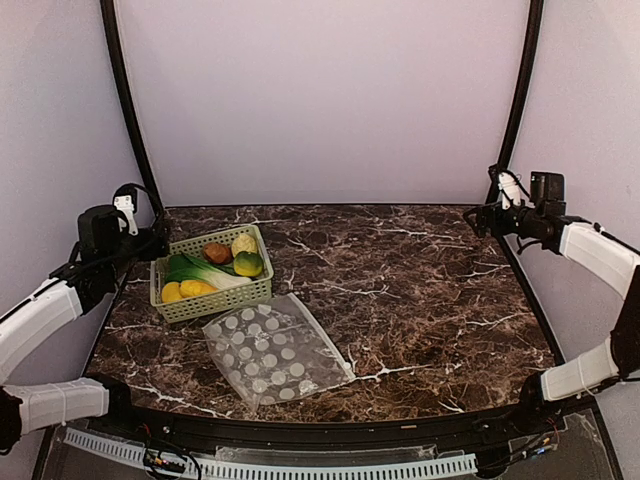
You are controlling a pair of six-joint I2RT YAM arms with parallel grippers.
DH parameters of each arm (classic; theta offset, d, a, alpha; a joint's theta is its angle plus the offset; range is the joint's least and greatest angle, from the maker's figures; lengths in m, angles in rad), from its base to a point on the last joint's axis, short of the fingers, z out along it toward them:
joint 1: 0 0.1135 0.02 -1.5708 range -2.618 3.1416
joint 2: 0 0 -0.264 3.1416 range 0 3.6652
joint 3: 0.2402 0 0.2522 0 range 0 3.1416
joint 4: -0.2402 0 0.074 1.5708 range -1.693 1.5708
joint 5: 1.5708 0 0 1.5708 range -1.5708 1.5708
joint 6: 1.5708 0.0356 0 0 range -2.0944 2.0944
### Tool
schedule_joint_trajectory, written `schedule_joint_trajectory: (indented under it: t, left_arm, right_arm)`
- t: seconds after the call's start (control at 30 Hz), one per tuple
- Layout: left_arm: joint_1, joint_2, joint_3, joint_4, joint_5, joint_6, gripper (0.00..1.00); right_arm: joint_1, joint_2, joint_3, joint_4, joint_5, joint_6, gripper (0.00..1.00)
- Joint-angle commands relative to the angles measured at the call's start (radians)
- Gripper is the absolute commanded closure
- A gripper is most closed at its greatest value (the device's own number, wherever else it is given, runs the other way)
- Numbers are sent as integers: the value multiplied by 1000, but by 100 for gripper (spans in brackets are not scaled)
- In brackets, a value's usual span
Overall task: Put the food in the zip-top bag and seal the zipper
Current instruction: Move the bin to the center of the board.
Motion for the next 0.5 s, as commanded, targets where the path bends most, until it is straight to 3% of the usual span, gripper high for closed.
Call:
schedule_joint_trajectory:
  t: [0.0,0.3,0.47]
  left_arm:
    - [-14,20,-9,17,139,-10,6]
    - [-89,21,26,-14,230,2,1]
    - [-101,44,104,-105,43,-77,1]
  right_arm:
    - [-10,-41,-67,104,35,8,3]
    - [-16,-16,-92,113,-121,-20,1]
    - [-16,1,-94,90,-217,-63,1]
